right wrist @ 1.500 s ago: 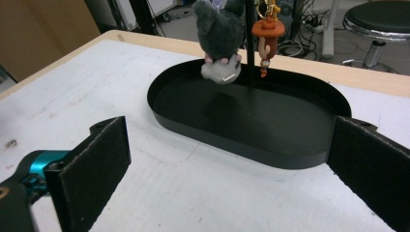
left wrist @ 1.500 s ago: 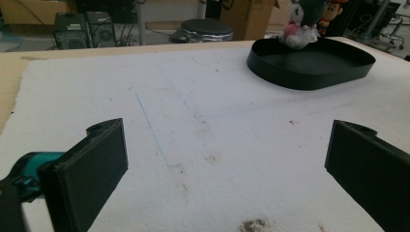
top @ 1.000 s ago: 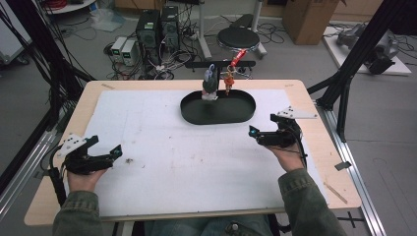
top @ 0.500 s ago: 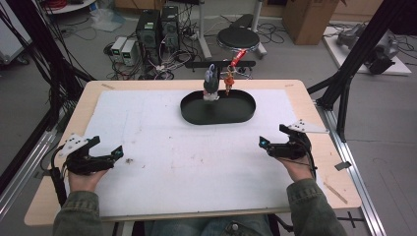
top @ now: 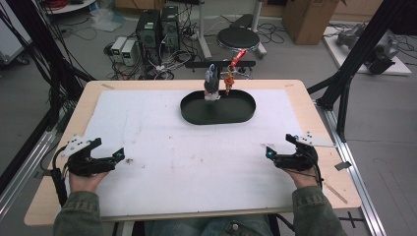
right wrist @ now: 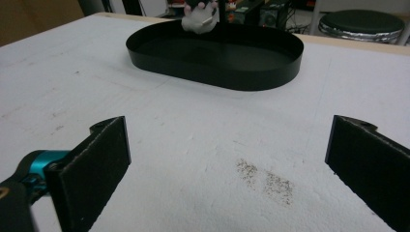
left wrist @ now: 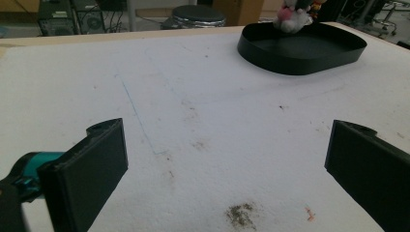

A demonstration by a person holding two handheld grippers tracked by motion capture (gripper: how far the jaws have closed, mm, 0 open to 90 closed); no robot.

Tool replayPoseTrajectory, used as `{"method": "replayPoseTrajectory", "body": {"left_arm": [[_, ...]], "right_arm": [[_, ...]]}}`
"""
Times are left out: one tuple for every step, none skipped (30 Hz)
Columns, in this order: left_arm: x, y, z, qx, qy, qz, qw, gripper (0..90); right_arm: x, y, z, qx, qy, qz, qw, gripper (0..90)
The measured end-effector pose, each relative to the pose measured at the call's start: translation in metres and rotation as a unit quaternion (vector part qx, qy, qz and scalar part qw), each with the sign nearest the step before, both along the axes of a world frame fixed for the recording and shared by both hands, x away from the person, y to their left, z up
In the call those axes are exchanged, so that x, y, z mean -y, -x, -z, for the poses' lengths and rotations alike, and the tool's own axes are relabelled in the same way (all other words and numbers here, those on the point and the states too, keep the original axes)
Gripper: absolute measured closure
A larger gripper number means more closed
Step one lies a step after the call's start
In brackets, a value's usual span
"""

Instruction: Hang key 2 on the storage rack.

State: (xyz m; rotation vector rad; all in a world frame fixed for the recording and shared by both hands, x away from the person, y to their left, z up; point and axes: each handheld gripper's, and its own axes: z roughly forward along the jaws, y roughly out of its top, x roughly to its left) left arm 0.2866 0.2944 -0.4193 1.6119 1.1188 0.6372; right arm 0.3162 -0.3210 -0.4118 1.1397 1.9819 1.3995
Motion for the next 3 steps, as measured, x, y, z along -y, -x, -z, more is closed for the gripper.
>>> {"method": "replayPoseTrajectory", "body": {"left_arm": [[0.0001,0.0002,-0.0001,0.0,0.0,0.0,1.0,1.9],[0.0005,0.0004,-0.0001,0.001,0.0,0.0,1.0,1.8],[0.0004,0.0005,-0.0003,0.002,0.0,0.001,1.0,1.9]], "right_arm": [[0.0005,0.0018,-0.0004,0.005,-0.002,0.003,1.0,1.2],[0.0008,0.0031,-0.0009,0.008,-0.005,0.004,1.0,1.2],[0.0012,0.005,-0.0021,0.014,-0.012,0.006,0.9998,1.1]]}}
